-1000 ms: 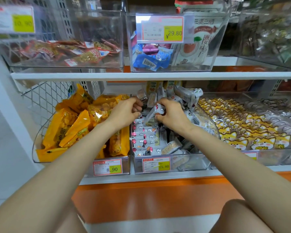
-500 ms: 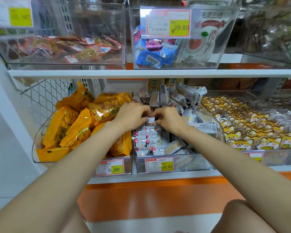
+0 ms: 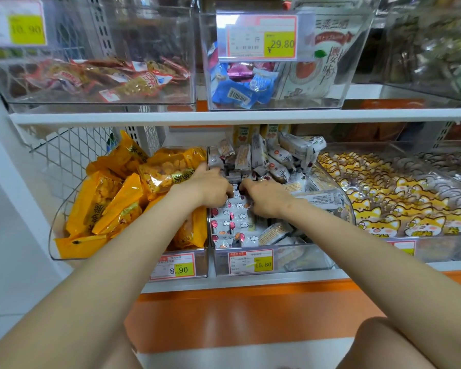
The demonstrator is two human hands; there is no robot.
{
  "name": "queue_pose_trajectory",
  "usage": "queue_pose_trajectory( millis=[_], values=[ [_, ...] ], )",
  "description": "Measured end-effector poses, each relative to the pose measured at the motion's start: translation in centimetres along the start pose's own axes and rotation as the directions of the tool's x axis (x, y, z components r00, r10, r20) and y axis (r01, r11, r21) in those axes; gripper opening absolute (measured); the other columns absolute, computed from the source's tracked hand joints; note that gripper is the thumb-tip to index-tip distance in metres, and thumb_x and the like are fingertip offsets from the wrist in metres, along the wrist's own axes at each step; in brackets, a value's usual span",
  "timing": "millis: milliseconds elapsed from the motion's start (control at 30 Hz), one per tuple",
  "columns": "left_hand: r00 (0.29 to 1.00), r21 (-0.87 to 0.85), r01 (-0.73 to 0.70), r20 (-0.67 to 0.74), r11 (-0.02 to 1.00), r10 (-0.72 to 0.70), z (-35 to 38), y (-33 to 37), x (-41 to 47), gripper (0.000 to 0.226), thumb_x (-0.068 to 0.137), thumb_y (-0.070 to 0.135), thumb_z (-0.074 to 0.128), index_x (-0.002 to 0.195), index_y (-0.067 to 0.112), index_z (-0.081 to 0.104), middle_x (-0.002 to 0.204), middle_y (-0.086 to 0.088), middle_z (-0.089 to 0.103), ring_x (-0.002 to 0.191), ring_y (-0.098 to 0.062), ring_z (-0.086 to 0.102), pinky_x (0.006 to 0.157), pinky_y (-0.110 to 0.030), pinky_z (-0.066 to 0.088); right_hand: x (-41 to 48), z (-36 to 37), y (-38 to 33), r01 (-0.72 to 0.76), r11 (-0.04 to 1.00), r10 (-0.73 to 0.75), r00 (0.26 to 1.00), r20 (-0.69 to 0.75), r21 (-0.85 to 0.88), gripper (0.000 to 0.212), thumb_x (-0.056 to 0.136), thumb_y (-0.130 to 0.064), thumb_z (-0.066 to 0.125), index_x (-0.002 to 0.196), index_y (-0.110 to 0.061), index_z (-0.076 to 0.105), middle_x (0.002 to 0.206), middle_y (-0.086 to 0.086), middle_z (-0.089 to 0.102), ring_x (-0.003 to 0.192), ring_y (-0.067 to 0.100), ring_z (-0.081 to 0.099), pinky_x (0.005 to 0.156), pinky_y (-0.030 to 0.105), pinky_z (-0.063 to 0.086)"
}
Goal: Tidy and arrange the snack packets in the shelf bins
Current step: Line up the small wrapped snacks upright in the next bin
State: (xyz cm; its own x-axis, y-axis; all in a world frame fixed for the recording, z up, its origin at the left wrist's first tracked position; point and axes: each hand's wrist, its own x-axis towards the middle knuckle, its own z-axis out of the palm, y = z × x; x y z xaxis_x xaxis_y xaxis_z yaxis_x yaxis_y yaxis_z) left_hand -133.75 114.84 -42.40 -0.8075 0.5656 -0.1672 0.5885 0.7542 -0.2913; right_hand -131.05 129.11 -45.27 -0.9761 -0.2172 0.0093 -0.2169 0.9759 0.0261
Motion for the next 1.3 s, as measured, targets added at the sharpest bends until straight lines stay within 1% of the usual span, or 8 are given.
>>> queue_pose_trajectory(
  millis=[200, 300, 400, 500, 567, 833, 1000, 1300],
  values=[
    [0.998, 0.102, -0.006, 0.059, 0.995, 0.0, -0.4, 0.6, -0.3, 0.039, 0.097, 0.024, 0.039, 0.135, 0.024, 0.046, 0.14, 0.002, 0.04, 0.129, -0.023, 0.028, 0.105, -0.045, 0.018, 0.0, -0.3, 0.1, 0.018, 0.999, -0.019, 1.0, 0.024, 0.029, 0.032, 0.085, -0.021, 0.065, 0.113, -0.008, 0.06, 0.116, 0.011, 0.059, 0.108, 0.027, 0.055, 0.089, 0.033, 0.044],
    [0.98, -0.076, -0.031, -0.197, 0.997, 0.016, 0.0, 0.8, -1.2, 0.028, 0.095, 0.028, 0.043, 0.118, 0.022, 0.058, 0.123, 0.002, 0.049, 0.12, -0.021, 0.036, 0.099, -0.04, 0.021, -0.3, -0.6, 0.3, 0.021, 0.997, -0.026, 0.998, 0.063, 0.077, 0.037, 0.081, -0.031, 0.071, 0.109, -0.008, 0.061, 0.111, 0.01, 0.061, 0.106, 0.026, 0.054, 0.079, 0.028, 0.038],
    [0.924, -0.347, -0.259, -0.361, 0.901, 0.127, -0.4, 1.3, -2.7, 0.014, 0.089, 0.038, 0.057, 0.095, 0.027, 0.062, 0.095, 0.014, 0.052, 0.1, -0.009, 0.041, 0.09, -0.031, 0.024, -0.8, -1.2, 0.3, 0.049, 0.993, -0.059, 0.994, 0.093, 0.109, 0.026, 0.084, -0.029, 0.066, 0.1, -0.009, 0.062, 0.102, 0.01, 0.064, 0.101, 0.026, 0.057, 0.077, 0.029, 0.039],
    [0.885, -0.431, -0.465, -0.245, 0.773, 0.396, -0.6, 2.4, -3.9, 0.018, 0.088, 0.034, 0.062, 0.105, 0.03, 0.066, 0.096, 0.018, 0.054, 0.093, 0.002, 0.036, 0.082, -0.016, 0.023, -1.1, -1.7, 0.6, 0.083, 0.987, -0.098, 0.989, 0.108, 0.138, 0.018, 0.081, -0.023, 0.067, 0.069, -0.018, 0.055, 0.078, 0.003, 0.059, 0.077, 0.021, 0.054, 0.067, 0.029, 0.04],
    [0.874, -0.385, -0.481, -0.14, 0.788, 0.465, 0.1, 3.0, -4.0, 0.022, 0.09, 0.034, 0.059, 0.111, 0.032, 0.064, 0.105, 0.016, 0.058, 0.093, -0.001, 0.033, 0.078, -0.026, 0.019, -1.1, -1.8, 0.8, 0.08, 0.992, -0.09, 0.991, 0.103, 0.101, 0.014, 0.076, -0.02, 0.072, 0.074, -0.013, 0.06, 0.069, -0.001, 0.055, 0.074, 0.021, 0.052, 0.063, 0.029, 0.037],
    [0.889, -0.275, -0.455, -0.082, 0.847, 0.451, 0.6, 2.7, -4.1, 0.015, 0.089, 0.03, 0.06, 0.103, 0.031, 0.066, 0.103, 0.022, 0.049, 0.089, -0.003, 0.026, 0.073, -0.028, 0.014, -1.7, -2.0, 1.2, 0.103, 0.995, -0.102, 0.993, -0.055, 0.007, 0.035, 0.077, -0.037, 0.072, 0.106, -0.02, 0.063, 0.082, -0.005, 0.051, 0.093, 0.022, 0.055, 0.068, 0.027, 0.031],
    [0.91, -0.407, -0.41, -0.246, 0.816, 0.335, 0.8, 2.0, -3.9, 0.02, 0.082, 0.033, 0.068, 0.103, 0.031, 0.065, 0.107, 0.009, 0.056, 0.106, -0.01, 0.041, 0.086, -0.026, 0.023, -1.5, -1.4, 0.8, 0.087, 0.996, -0.086, 0.996, -0.028, 0.028, 0.028, 0.072, -0.038, 0.077, 0.089, -0.023, 0.061, 0.08, -0.003, 0.055, 0.085, 0.021, 0.053, 0.071, 0.028, 0.032],
    [0.962, -0.328, -0.224, -0.228, 0.918, 0.154, 0.7, 2.2, -2.6, 0.045, 0.079, 0.058, 0.06, 0.11, 0.025, 0.055, 0.112, 0.005, 0.046, 0.114, -0.016, 0.039, 0.091, -0.032, 0.026, -1.9, -2.0, 1.6, 0.116, 0.987, -0.115, 0.993, 0.015, -0.114, 0.042, 0.077, -0.046, 0.07, 0.111, -0.023, 0.063, 0.104, 0.0, 0.064, 0.109, 0.022, 0.054, 0.092, 0.034, 0.032]
  ],
)
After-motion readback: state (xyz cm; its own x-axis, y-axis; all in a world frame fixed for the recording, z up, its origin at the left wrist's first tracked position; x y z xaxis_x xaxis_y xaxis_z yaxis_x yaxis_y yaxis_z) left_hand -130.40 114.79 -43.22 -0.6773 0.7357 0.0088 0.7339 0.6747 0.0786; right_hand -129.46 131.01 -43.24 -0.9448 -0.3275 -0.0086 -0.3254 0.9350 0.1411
